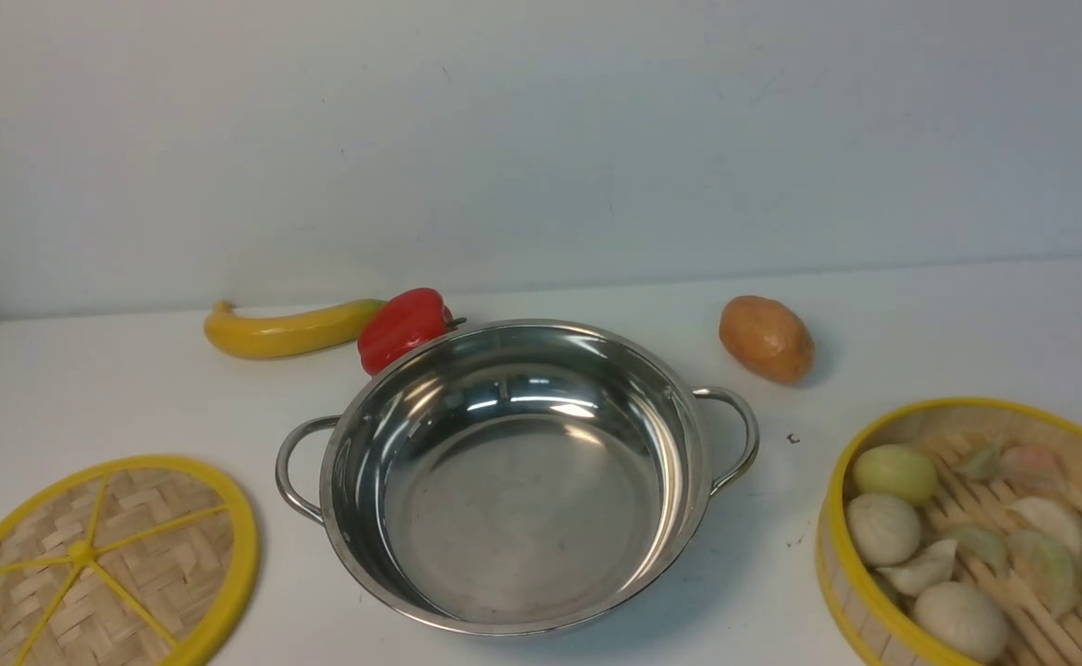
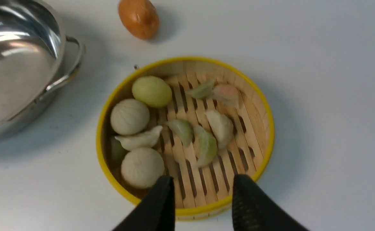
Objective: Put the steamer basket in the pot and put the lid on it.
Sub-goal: Use the right arm to lift the steamer closest to it
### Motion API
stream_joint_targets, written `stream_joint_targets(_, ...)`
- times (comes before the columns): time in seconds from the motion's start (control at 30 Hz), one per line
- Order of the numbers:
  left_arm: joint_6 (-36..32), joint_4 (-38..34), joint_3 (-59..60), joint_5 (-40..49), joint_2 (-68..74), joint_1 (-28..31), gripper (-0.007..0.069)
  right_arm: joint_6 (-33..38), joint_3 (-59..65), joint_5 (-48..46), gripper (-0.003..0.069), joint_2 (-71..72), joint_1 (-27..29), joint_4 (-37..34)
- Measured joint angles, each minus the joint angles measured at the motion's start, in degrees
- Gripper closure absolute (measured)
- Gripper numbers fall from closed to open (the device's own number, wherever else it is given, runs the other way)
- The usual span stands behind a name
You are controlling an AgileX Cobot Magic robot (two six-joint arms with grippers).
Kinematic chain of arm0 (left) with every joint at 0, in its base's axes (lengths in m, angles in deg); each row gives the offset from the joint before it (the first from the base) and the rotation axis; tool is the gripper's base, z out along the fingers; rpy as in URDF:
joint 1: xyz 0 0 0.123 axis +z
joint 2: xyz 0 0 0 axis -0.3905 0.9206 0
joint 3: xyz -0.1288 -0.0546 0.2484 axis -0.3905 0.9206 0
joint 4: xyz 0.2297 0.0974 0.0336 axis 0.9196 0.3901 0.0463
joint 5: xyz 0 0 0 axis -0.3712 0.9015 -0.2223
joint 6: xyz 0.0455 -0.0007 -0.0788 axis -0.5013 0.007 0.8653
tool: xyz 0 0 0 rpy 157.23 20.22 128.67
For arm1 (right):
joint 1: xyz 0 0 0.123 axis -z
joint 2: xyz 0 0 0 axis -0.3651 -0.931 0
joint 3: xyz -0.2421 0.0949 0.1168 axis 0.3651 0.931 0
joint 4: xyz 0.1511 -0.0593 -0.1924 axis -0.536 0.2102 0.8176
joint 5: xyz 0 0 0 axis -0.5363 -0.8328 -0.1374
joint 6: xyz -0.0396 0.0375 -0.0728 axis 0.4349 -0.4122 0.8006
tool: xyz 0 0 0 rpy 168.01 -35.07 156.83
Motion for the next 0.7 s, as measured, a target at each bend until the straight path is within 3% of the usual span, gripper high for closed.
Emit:
stream_joint_targets(0.1,0.0,0.0,0.0,0.0,0.0,0.0,0.0386,-1.0,-4.0,-3.8,0.0419,-6.9,0.0,1.2)
stream_joint_targets(0.5,0.0,0.0,0.0,0.0,0.0,0.0,0.0386,1.2,-7.1,-4.1,0.0403,-26.2,0.1,5.0)
stream_joint_targets(0.7,0.0,0.0,0.0,0.0,0.0,0.0,0.0386,3.4,-7.1,-3.9,0.0363,-32.3,4.2,5.4)
